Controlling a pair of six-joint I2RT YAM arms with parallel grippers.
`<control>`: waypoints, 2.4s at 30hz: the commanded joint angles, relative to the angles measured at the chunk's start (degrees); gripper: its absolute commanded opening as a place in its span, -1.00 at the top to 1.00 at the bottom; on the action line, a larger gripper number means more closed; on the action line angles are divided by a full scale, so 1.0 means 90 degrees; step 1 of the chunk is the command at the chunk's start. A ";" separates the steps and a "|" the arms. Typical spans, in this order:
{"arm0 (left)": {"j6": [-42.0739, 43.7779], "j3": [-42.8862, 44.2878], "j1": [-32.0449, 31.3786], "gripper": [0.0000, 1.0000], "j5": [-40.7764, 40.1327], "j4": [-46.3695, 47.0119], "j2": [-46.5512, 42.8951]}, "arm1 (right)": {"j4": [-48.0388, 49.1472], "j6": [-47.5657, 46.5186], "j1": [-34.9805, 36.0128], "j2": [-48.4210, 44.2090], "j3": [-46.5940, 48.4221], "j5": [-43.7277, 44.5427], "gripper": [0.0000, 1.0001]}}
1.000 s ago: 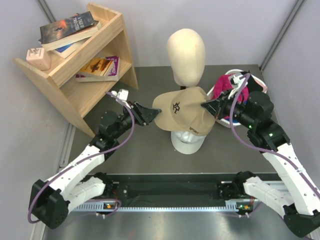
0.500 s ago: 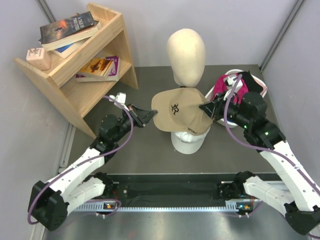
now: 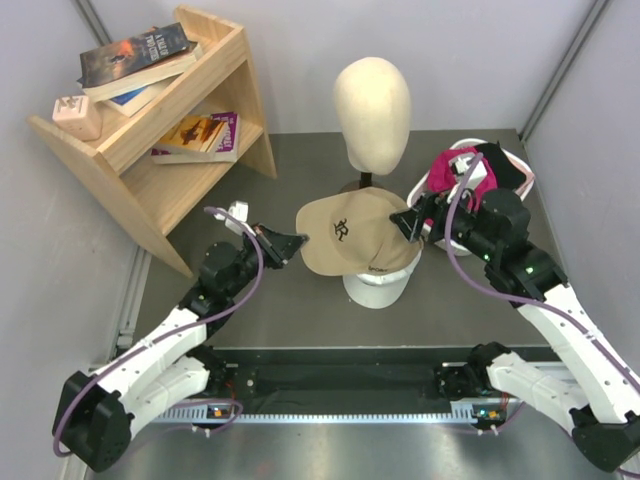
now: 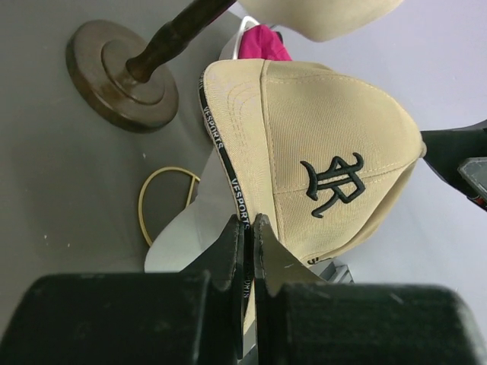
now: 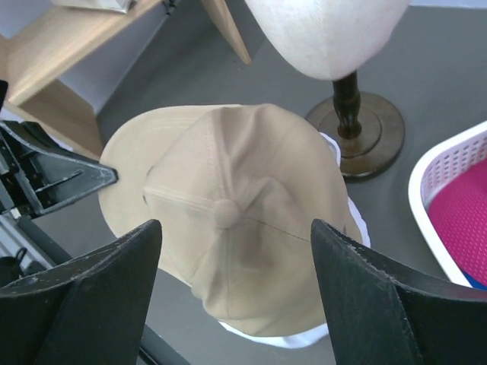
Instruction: Stack the hats
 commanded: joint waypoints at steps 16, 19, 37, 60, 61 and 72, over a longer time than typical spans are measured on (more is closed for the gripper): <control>0.0205 -0.0618 0.0105 1.00 -0.0336 0.0267 0.0759 | 0.1385 0.0807 -0.1004 -0.0669 -0.1785 0.0443 -0.21; 0.0215 -0.0687 0.0135 1.00 -0.0316 0.0384 0.0847 | 0.1473 0.0896 -0.1463 -0.0816 -0.2107 -0.0004 -0.17; 0.0362 -0.0658 0.0154 1.00 -0.0316 0.0434 0.1043 | 0.1912 0.0691 -0.1942 -0.0680 -0.2713 -0.0953 0.00; 0.0508 -0.0433 0.0154 1.00 -0.0190 0.0590 0.1443 | 0.2313 0.0300 -0.1942 0.0218 -0.2850 -0.0983 1.00; 0.0508 -0.0414 0.0154 1.00 -0.0180 0.0609 0.1492 | 0.2255 0.0300 -0.1942 0.0228 -0.2840 -0.0761 1.00; 0.0498 -0.0208 0.0154 1.00 -0.0306 0.0688 0.2039 | 0.1698 0.0574 -0.1942 0.0999 -0.2704 0.0784 1.00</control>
